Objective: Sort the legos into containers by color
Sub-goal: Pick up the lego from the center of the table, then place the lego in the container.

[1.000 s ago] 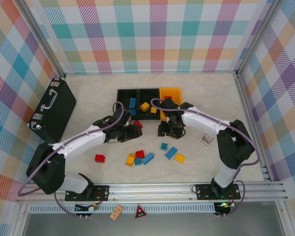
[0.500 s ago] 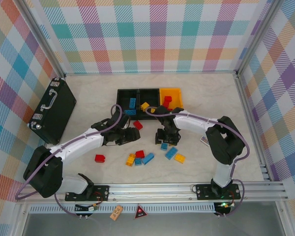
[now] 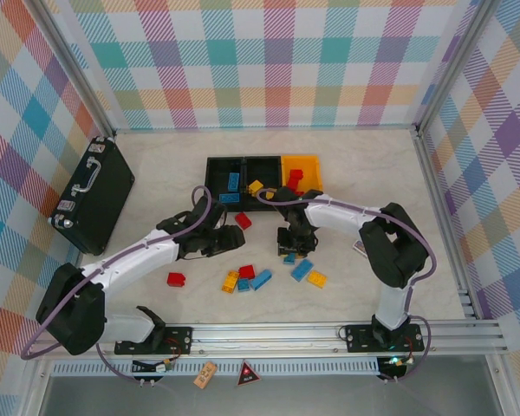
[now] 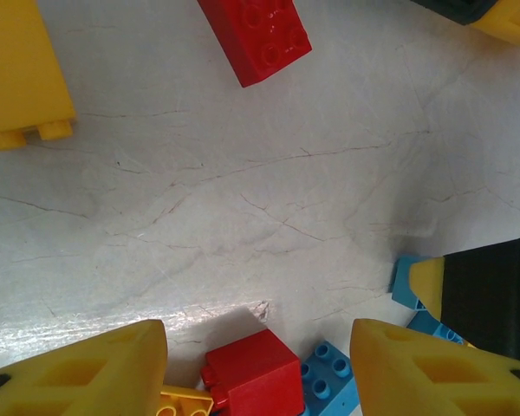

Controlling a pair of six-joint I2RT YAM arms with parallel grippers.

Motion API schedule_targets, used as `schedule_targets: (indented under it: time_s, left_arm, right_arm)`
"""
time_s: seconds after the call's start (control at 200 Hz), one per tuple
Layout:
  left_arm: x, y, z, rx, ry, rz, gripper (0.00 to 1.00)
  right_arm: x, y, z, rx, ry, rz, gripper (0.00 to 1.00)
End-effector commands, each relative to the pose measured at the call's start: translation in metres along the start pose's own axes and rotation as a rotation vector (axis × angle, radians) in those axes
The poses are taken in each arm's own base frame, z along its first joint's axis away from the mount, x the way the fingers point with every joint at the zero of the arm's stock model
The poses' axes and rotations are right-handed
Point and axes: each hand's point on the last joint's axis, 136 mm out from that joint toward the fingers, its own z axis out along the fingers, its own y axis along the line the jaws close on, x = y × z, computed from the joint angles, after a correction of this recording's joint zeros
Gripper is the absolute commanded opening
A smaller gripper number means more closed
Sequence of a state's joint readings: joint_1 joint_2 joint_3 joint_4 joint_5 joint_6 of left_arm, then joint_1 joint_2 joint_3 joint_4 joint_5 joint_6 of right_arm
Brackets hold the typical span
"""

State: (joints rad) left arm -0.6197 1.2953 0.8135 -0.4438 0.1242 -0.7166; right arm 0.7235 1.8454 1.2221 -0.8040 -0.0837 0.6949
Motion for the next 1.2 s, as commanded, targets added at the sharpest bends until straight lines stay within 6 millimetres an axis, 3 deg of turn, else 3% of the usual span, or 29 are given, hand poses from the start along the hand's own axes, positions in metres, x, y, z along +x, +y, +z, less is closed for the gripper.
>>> schedule_targets:
  time_s: [0.0, 0.18, 0.425, 0.615, 0.93, 1.195]
  left_arm:
    - [0.005, 0.006, -0.006, -0.02, -0.007, -0.007, 0.58]
    - [0.001, 0.01, -0.013, -0.035, -0.045, -0.025, 0.58]
    - [0.004, 0.04, -0.018, -0.161, -0.072, -0.09, 0.58]
    - [0.006, 0.058, -0.027, -0.222, -0.095, -0.13, 0.57]
    - [0.009, 0.069, -0.04, -0.242, -0.122, -0.154, 0.57]
    - [0.012, 0.073, -0.046, -0.252, -0.123, -0.158, 0.57]
  right_arm:
    - [-0.008, 0.009, -0.002, -0.007, -0.018, -0.025, 0.25]
    - [-0.03, 0.032, -0.033, -0.05, -0.102, -0.085, 0.25]
    - [-0.078, 0.087, -0.077, -0.138, -0.22, -0.187, 0.25]
    - [-0.118, 0.129, -0.096, -0.183, -0.281, -0.254, 0.25]
    - [-0.164, 0.18, -0.089, -0.266, -0.312, -0.295, 0.26]
    - [-0.186, 0.202, -0.078, -0.364, -0.339, -0.292, 0.28]
